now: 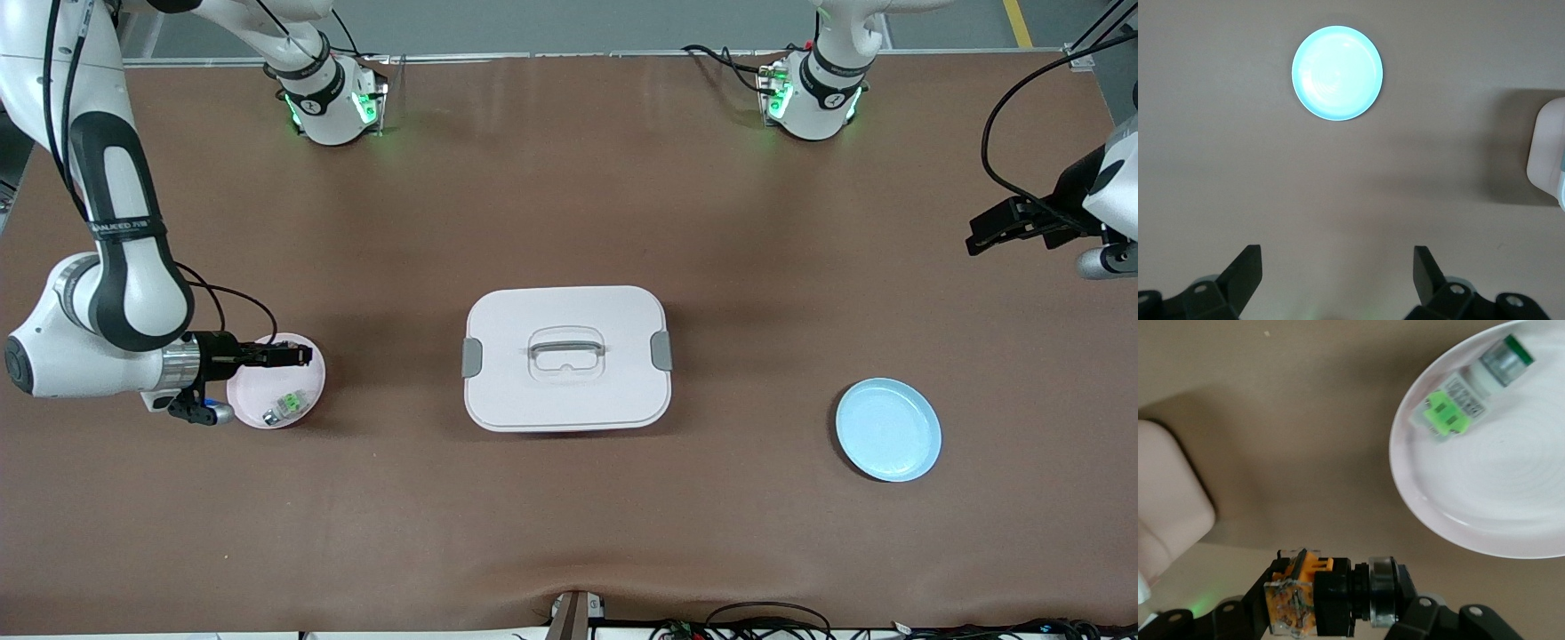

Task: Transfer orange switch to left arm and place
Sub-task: 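Lower the right gripper and grasp the black-and-orange switch, then lift the switch with the right gripper while the left gripper approaches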

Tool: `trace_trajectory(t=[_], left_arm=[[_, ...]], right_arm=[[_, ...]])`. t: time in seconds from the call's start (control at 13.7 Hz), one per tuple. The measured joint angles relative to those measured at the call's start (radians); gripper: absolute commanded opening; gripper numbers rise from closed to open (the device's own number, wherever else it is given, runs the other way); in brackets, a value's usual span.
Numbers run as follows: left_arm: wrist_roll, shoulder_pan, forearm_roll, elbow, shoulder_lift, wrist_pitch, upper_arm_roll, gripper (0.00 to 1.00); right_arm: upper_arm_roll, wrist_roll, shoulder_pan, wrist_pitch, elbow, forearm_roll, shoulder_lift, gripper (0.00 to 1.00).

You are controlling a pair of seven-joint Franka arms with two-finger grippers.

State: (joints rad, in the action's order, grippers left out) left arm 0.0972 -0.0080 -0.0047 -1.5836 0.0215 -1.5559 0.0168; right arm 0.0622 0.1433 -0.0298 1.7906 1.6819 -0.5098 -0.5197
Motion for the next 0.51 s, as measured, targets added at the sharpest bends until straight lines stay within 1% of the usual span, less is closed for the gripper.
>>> trace_trajectory(t=[0.15, 0.29, 0.51], left_arm=[[0.000, 0.000, -0.001, 0.006, 0.000, 0.000, 0.000, 1.00], [0.000, 0.000, -0.032, 0.014, 0.000, 0.000, 0.001, 1.00], [0.000, 0.000, -0.109, 0.021, 0.000, 0.008, 0.001, 1.00]], right_arm=[[0.000, -0.009, 0.001, -0.019, 0.000, -0.009, 0.014, 0.00], [0.001, -0.046, 0.001, -0.059, -0.001, -0.015, 0.025, 0.00], [-0.005, -0.237, 0.017, -0.136, -0.008, -0.025, 0.077, 0.00]])
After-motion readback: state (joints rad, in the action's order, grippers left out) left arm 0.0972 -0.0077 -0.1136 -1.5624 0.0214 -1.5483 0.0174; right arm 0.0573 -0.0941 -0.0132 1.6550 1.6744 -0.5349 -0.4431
